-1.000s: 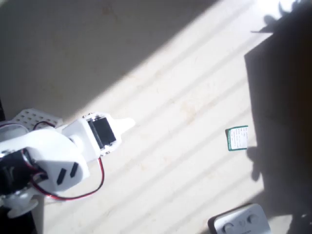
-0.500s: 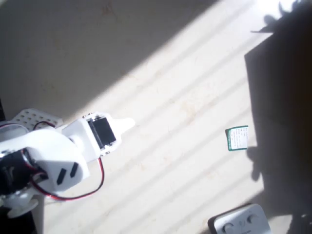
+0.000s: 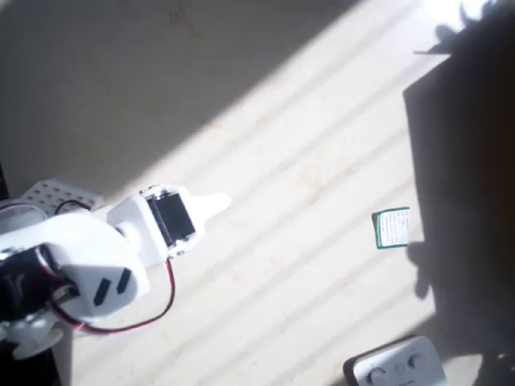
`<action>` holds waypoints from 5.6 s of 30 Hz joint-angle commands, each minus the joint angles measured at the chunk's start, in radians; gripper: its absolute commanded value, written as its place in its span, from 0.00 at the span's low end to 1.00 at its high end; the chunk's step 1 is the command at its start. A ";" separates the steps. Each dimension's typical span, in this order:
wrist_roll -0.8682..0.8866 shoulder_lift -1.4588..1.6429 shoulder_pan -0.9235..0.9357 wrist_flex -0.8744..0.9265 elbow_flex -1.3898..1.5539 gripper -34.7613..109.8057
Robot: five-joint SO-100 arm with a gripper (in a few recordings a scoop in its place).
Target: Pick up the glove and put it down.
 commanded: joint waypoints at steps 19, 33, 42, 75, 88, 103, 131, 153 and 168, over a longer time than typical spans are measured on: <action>0.005 -0.796 -0.014 -0.023 -0.861 0.25; 0.006 -1.586 -0.232 -0.023 -1.620 0.25; 0.006 -2.019 -0.391 -0.023 -2.056 0.25; 0.084 -2.563 -0.534 -0.092 -2.508 0.34; 0.089 -2.617 -0.538 0.066 -2.513 0.49; 0.092 -2.663 -0.532 -0.005 -2.513 0.48; 0.087 -2.674 -0.495 -0.061 -2.511 0.27; 0.086 -2.672 -0.515 -0.061 -2.510 0.24; 0.089 -2.612 -0.537 0.034 -2.513 0.28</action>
